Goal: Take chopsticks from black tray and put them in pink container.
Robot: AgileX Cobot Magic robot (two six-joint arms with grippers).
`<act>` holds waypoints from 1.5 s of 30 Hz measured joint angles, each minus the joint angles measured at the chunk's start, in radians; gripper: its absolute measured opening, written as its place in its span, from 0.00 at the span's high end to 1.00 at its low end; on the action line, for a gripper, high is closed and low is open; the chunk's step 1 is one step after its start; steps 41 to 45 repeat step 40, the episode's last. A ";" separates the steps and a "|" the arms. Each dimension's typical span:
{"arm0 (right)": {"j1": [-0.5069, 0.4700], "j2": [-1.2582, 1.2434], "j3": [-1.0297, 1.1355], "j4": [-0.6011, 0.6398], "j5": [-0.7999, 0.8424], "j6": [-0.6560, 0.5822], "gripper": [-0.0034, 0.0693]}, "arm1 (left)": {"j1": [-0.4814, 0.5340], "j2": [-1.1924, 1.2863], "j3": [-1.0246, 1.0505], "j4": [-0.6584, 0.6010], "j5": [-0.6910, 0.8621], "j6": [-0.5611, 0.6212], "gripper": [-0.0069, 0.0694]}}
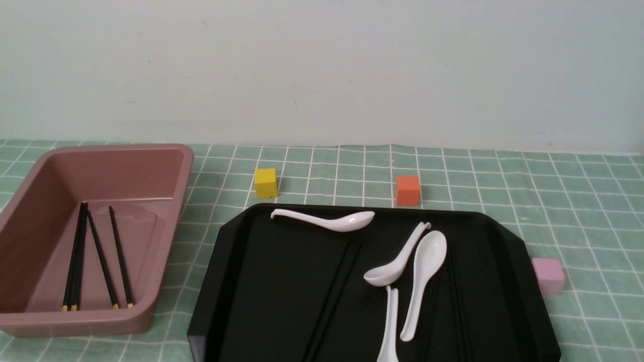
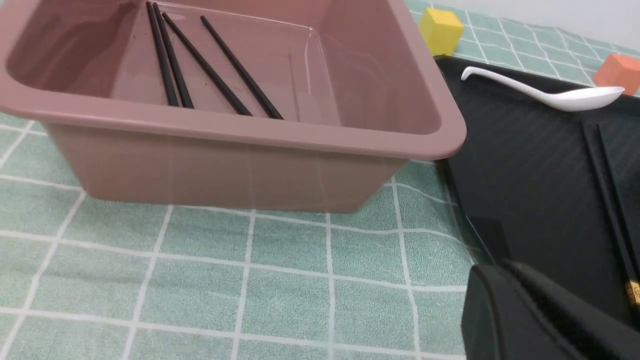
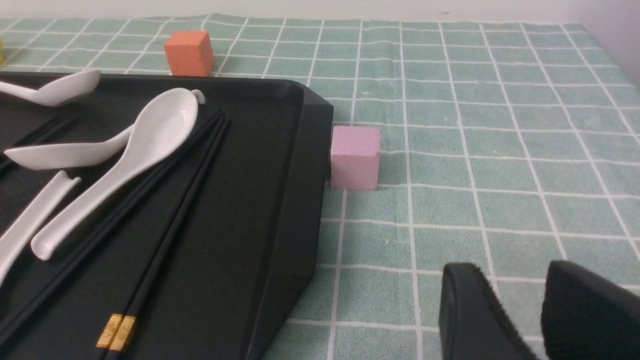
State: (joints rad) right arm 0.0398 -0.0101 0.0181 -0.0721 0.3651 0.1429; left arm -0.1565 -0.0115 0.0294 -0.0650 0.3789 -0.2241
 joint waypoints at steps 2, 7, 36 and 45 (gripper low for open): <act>0.000 0.000 0.000 0.000 0.000 0.000 0.62 | 0.000 0.000 0.000 0.000 0.000 0.000 0.92; 0.000 0.000 0.000 0.000 0.000 0.000 0.62 | 0.000 0.000 0.000 0.001 0.000 0.000 0.92; 0.000 0.000 0.000 0.000 0.000 0.000 0.62 | 0.000 0.000 0.000 0.001 0.001 0.000 0.89; 0.000 0.000 0.000 0.000 0.000 0.000 0.62 | 0.000 0.000 0.000 0.001 0.001 0.000 0.89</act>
